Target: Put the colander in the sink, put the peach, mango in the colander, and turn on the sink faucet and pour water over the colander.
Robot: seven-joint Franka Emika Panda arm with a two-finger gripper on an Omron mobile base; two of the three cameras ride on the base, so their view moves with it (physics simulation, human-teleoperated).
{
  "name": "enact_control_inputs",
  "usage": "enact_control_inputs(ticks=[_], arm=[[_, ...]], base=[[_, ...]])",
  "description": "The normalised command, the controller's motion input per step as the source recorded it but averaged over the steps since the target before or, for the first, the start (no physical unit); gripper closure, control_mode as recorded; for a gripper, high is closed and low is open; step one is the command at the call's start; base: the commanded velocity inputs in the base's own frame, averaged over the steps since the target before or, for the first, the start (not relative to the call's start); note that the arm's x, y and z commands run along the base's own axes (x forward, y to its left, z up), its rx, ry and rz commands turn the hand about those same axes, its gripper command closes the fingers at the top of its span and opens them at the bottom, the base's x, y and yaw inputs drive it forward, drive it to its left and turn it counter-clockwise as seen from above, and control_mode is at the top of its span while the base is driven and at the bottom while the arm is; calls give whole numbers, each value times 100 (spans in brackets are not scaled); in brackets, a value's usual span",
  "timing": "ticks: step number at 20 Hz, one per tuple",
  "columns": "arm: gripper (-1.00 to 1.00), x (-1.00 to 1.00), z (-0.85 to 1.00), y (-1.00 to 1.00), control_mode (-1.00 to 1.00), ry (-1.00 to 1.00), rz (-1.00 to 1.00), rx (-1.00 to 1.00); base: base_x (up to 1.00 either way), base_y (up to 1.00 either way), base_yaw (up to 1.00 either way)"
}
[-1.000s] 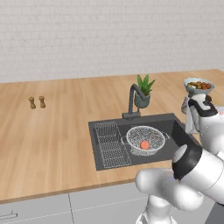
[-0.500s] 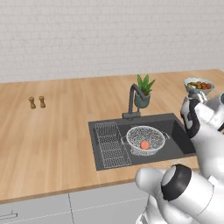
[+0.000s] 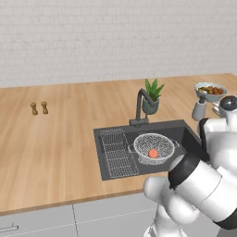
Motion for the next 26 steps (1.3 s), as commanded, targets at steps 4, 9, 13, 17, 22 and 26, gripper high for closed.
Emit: enact_control_inputs(ticks=[4, 9, 13, 17, 22, 26], arm=[[-100, -100, 10, -84, -100, 10, 34, -9], [-100, -91, 3, -67, -100, 13, 37, 5], [-100, -23, 21, -42, -100, 14, 39, 10], [-100, 0, 19, -25, -100, 13, 35, 5], [-100, 33, 1, -6, -100, 33, 18, -1], [-100, 52, -4, 0, -100, 45, 2, -6]], base=[[0, 0, 0], [0, 0, 0], [0, 0, 0], [0, 0, 0], [0, 0, 0], [0, 0, 0]])
